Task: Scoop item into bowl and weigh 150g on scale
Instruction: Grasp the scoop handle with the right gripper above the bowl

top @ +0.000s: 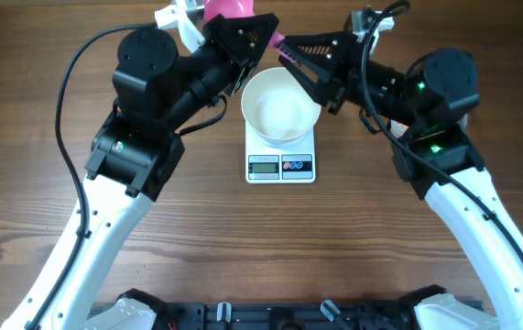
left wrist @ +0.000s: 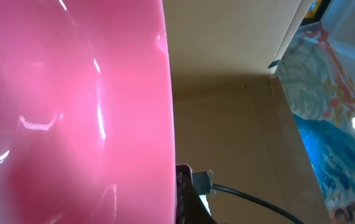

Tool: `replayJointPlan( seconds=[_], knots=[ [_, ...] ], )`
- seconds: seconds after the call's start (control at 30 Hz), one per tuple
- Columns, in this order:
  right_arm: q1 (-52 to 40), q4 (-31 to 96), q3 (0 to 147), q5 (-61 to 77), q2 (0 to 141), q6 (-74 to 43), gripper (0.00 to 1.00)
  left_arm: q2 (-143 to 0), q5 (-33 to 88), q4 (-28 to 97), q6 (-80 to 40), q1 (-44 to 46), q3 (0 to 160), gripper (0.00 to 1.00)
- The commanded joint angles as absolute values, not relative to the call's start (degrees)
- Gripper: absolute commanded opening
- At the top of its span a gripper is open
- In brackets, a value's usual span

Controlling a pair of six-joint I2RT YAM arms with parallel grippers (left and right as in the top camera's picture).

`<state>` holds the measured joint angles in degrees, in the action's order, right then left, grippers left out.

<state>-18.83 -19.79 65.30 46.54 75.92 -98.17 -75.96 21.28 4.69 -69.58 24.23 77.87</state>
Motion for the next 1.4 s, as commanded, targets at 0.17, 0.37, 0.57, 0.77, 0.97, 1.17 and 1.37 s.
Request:
replayJointPlan(
  seconds=[0.17,0.37,0.57,0.77,0.97,1.17,1.37],
  knots=[
    [-18.96,-20.14,66.11,47.44,76.40,-99.63,0.28,-75.92,21.61,4.51,-69.93,25.02,78.50,0.05],
    [-18.96,-20.14,66.11,47.75,76.40,-100.62,0.26,-75.92,21.58,4.75,-69.93,25.04,78.48,0.06],
    [-18.96,-20.14,66.11,48.56,76.40,-100.62,0.23,-75.92,21.58,4.95,-69.91,25.04,78.43,0.07],
    [-18.96,-20.14,66.11,48.99,76.40,-100.62,0.21,-76.27,21.58,5.39,-69.91,25.30,78.43,0.07],
    [-18.96,-20.14,66.11,48.97,76.40,-100.49,0.16,-76.51,21.61,5.37,-69.93,25.39,78.43,0.07],
    [-18.94,-20.10,66.11,48.95,76.40,-100.47,0.14,-76.51,21.63,5.37,-69.91,25.41,78.43,0.07],
    [-18.94,-20.10,66.11,48.93,76.40,-100.38,0.14,-76.51,21.65,5.39,-69.91,25.36,78.43,0.07]
  ],
)
